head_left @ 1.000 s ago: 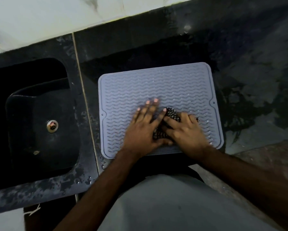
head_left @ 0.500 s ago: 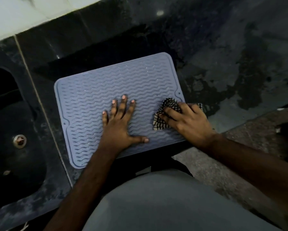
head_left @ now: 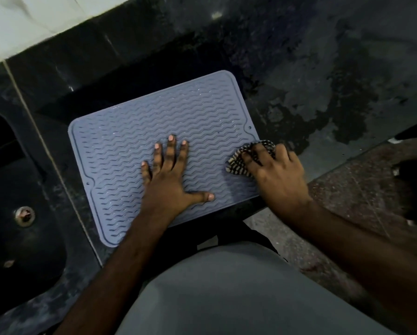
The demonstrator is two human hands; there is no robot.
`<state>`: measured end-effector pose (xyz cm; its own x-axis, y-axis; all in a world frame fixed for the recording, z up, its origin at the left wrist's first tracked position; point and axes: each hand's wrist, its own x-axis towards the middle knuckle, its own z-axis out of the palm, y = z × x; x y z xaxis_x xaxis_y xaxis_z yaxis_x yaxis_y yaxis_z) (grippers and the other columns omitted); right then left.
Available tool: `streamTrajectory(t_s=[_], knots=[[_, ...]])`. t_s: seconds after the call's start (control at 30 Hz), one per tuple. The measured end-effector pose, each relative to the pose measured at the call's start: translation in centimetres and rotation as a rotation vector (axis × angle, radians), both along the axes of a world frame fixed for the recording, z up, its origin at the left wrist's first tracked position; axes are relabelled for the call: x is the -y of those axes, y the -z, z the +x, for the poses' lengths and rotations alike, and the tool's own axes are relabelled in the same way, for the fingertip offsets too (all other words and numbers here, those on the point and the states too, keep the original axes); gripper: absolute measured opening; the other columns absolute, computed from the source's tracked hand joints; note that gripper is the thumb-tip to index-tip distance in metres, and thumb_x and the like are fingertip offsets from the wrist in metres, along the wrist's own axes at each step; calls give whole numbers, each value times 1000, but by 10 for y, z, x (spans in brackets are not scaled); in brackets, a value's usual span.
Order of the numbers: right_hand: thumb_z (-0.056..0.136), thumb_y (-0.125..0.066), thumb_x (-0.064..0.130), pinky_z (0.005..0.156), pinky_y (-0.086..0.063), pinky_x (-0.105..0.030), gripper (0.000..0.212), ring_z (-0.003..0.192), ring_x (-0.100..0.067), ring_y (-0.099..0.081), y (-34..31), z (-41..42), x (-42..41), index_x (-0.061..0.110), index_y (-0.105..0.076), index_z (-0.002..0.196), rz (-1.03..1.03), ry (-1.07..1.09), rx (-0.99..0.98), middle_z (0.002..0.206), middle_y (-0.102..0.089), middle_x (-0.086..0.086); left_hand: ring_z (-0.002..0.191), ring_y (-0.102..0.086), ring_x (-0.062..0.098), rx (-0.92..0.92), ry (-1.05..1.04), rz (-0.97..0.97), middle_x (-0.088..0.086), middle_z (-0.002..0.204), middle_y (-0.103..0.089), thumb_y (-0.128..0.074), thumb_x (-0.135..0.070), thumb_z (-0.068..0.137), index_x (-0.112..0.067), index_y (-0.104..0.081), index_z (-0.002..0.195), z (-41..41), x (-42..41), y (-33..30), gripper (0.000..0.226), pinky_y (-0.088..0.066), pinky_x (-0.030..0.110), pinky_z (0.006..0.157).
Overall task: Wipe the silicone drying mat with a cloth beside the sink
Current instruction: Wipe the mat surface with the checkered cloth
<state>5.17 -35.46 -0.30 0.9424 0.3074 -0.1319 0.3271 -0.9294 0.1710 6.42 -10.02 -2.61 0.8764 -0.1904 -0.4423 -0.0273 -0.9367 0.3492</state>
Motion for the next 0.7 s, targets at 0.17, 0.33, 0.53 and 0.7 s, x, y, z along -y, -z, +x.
streamTrajectory(t_s=[0.17, 0.33, 0.53, 0.7], knots=[[97, -33, 11, 76, -49, -38, 49, 110, -36, -53, -15, -11, -70, -2, -36, 144, -118, 363, -197, 134, -50, -28, 152, 30, 22, 24, 16, 25, -10, 165, 31, -52, -99, 56, -37, 14, 160, -3, 1, 0, 137, 9, 62, 120], [96, -43, 9, 66, -53, -32, 31, 92, -26, -66, -21, 5, -105, -2, -59, 121, -180, 429, -313, 114, -64, -17, 151, 30, 24, 8, 26, 33, -8, 164, 32, -40, -101, 52, -35, 16, 160, -3, 0, 1, 138, 11, 64, 120], [94, -50, 16, 71, -53, -33, 21, 92, -24, -67, -37, 2, -143, 10, -66, 107, 80, 458, -327, 103, -68, -9, 149, 34, 28, 13, 58, 54, -4, 163, 35, -66, -66, 82, -32, 19, 159, -2, 0, 4, 120, 11, 66, 118], [95, -49, 19, 71, -52, -34, 22, 91, -26, -68, -45, -3, -160, 10, -66, 105, 168, 471, -329, 99, -69, -8, 149, 34, 30, 32, 102, 46, 0, 163, 37, -62, -57, 92, -27, 20, 159, -3, -3, 5, 110, 13, 66, 118]])
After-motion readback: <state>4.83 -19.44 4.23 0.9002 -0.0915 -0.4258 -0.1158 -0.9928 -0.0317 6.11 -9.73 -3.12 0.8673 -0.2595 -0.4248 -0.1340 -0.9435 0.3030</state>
